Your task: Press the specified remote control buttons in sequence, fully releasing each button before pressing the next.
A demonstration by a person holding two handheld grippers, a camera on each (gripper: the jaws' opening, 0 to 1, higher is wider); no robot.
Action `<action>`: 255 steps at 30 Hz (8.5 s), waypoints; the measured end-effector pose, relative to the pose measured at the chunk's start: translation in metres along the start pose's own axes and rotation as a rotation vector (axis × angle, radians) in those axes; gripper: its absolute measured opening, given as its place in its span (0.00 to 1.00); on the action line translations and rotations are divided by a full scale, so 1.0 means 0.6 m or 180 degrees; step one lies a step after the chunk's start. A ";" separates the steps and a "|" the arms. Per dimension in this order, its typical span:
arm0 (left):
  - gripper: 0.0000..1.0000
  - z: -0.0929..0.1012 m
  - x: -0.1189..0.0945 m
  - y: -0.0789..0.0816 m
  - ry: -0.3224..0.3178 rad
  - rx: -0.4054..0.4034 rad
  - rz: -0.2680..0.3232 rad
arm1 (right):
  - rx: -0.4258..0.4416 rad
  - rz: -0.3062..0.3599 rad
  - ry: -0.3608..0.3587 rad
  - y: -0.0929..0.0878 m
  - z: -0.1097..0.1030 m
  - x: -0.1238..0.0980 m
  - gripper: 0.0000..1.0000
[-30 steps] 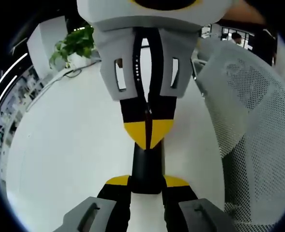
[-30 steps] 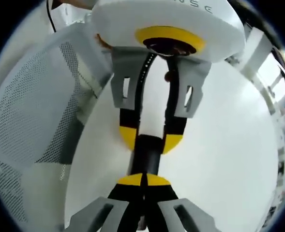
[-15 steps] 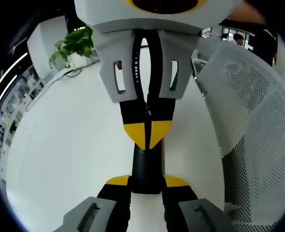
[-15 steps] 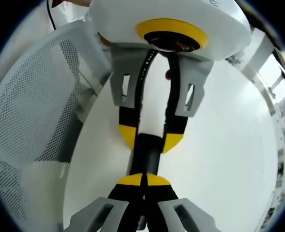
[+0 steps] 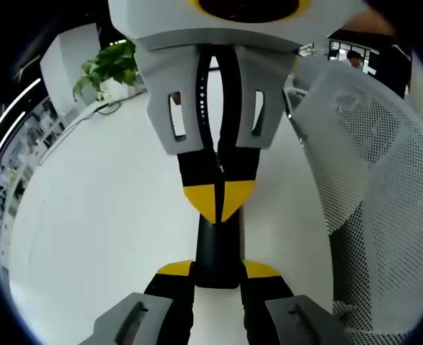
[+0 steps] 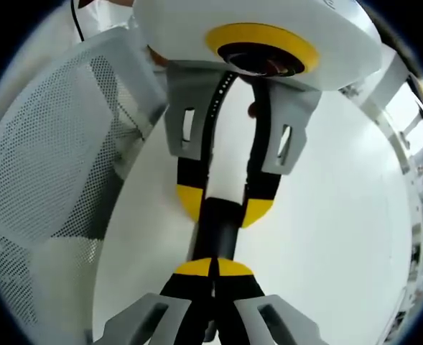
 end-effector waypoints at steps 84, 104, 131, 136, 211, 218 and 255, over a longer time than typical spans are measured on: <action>0.24 0.000 0.000 0.003 -0.0014 0.0010 -0.0117 | 0.0642 0.0023 0.0021 -0.124 -0.036 -0.016 0.21; 0.24 0.000 -0.001 0.002 -0.0025 0.0002 -0.0117 | 0.0662 -0.0013 0.0065 -0.131 -0.036 -0.004 0.21; 0.24 -0.003 0.000 0.002 -0.0073 -0.0016 -0.0115 | 0.0651 -0.0058 0.0189 -0.127 -0.028 0.004 0.20; 0.24 -0.005 0.000 0.001 -0.0115 -0.0038 -0.0107 | 0.0689 -0.0043 0.0224 -0.128 -0.026 0.004 0.20; 0.24 -0.118 0.007 0.024 0.0089 0.0098 -0.0280 | 0.0754 0.0054 -0.0128 -0.168 0.069 0.002 0.19; 0.24 -0.144 0.011 0.030 0.0106 0.0129 -0.0320 | 0.0822 0.0071 -0.0165 -0.177 0.091 0.005 0.19; 0.25 -0.189 0.017 0.032 0.0026 0.0024 -0.0312 | 0.0908 0.0157 -0.0188 -0.195 0.125 0.011 0.20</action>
Point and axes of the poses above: the point that each gripper's makers call its tool centre point, and the gripper's own axes: x roughly forward along the fingers, z roughly to its right, y roughly out of its top, the point moved 8 cm from there along -x, roughly backward along the fingers, and after that the axes turned 15 degrees about -z, right-handed, at the moved point
